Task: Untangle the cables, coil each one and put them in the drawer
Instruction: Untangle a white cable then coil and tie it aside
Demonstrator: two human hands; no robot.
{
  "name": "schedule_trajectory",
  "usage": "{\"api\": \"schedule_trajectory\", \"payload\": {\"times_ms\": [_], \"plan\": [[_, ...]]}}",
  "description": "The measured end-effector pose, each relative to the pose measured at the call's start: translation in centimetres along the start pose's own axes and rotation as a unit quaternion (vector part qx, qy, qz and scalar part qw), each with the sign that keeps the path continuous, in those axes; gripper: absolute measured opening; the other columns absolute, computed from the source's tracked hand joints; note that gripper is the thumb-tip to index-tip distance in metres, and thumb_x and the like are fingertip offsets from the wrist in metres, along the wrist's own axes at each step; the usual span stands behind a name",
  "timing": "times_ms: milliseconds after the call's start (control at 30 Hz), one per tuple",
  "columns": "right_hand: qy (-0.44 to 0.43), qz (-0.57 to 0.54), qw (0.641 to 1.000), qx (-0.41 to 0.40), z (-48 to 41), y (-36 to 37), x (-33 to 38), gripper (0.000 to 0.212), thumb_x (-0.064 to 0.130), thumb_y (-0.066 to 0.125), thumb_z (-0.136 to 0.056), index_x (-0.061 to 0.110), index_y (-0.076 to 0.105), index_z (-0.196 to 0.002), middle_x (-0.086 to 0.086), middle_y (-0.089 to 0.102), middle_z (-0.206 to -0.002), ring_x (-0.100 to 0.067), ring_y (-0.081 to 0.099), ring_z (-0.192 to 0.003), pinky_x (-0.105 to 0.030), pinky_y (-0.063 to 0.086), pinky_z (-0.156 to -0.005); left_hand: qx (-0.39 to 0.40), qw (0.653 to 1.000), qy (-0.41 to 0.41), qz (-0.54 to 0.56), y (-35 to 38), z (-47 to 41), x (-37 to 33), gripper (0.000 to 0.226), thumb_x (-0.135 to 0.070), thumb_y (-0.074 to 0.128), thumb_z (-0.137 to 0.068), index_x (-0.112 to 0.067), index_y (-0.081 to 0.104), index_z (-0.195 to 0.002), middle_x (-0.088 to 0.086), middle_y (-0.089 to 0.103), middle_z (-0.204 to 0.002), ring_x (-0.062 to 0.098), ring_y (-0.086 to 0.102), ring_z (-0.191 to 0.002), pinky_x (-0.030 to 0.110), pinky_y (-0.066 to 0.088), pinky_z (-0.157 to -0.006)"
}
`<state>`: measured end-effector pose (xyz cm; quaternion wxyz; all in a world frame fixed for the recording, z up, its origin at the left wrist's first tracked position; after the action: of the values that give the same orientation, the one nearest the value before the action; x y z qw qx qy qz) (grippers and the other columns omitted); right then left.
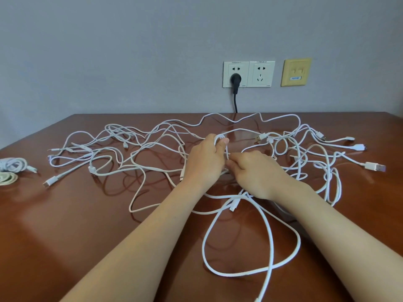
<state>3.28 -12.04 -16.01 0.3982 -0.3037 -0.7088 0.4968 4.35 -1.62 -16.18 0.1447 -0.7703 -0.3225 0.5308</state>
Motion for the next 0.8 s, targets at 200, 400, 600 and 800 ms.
{"api": "schedule_trajectory", "payload": {"times_ms": [200, 400, 600, 800], "plan": [[-0.006, -0.032, 0.999, -0.007, 0.2, -0.2, 0.4, 0.021, 0.031, 0.032, -0.099, 0.021, 0.043, -0.084, -0.009, 0.055, -0.086, -0.036, 0.054, -0.094, -0.038, 0.04, -0.077, -0.026, 0.998, 0.04, -0.033, -1.1, 0.0, -1.1, 0.029, -0.027, 0.031, -0.101, -0.018, 0.054, -0.086, 0.004, 0.062, -0.077, 0.031, 0.057, -0.091, 0.037, 0.042, -0.081], [-0.032, -0.013, 0.999, -0.034, 0.3, -0.2, 1.3, 0.021, 0.033, 0.032, -0.1, 0.017, 0.039, -0.089, -0.004, 0.047, -0.078, -0.038, 0.051, -0.092, -0.034, 0.03, -0.067, -0.076, 0.992, -0.071, 0.075, -3.0, -1.2, 1.2, 0.031, -0.023, 0.025, -0.1, -0.021, 0.048, -0.079, 0.003, 0.065, -0.062, 0.018, 0.062, -0.05, 0.033, 0.055, -0.068], [-0.04, -0.044, 0.996, -0.063, 0.3, -0.7, 0.8, 0.032, 0.039, 0.028, -0.099, 0.013, 0.043, -0.086, 0.002, 0.049, -0.075, -0.03, 0.051, -0.085, -0.033, 0.03, -0.066, -0.088, 0.839, -0.222, 0.488, -2.6, -1.3, 2.0, 0.03, -0.014, 0.026, -0.103, -0.01, 0.039, -0.076, 0.004, 0.056, -0.048, 0.011, 0.059, -0.037, 0.02, 0.052, -0.042], [-0.047, -0.107, 0.986, -0.121, 0.0, -1.1, 0.7, 0.02, 0.033, 0.037, -0.099, 0.019, 0.041, -0.084, 0.008, 0.044, -0.065, -0.026, 0.049, -0.078, -0.035, 0.035, -0.066, -0.111, 0.774, -0.267, 0.563, -3.5, -1.8, 3.2, 0.036, -0.004, 0.019, -0.1, -0.012, 0.035, -0.068, -0.008, 0.026, -0.03, 0.005, 0.02, -0.023, 0.009, 0.02, -0.029]]}}
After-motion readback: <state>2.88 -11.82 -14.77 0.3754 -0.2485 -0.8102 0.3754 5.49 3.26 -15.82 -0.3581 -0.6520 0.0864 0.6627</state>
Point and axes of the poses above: each hand's wrist, its own z-axis away from the middle knuckle, its own y-axis out of the palm, x = y × z, the point moved 5 cm from there along -z, towards the middle knuckle
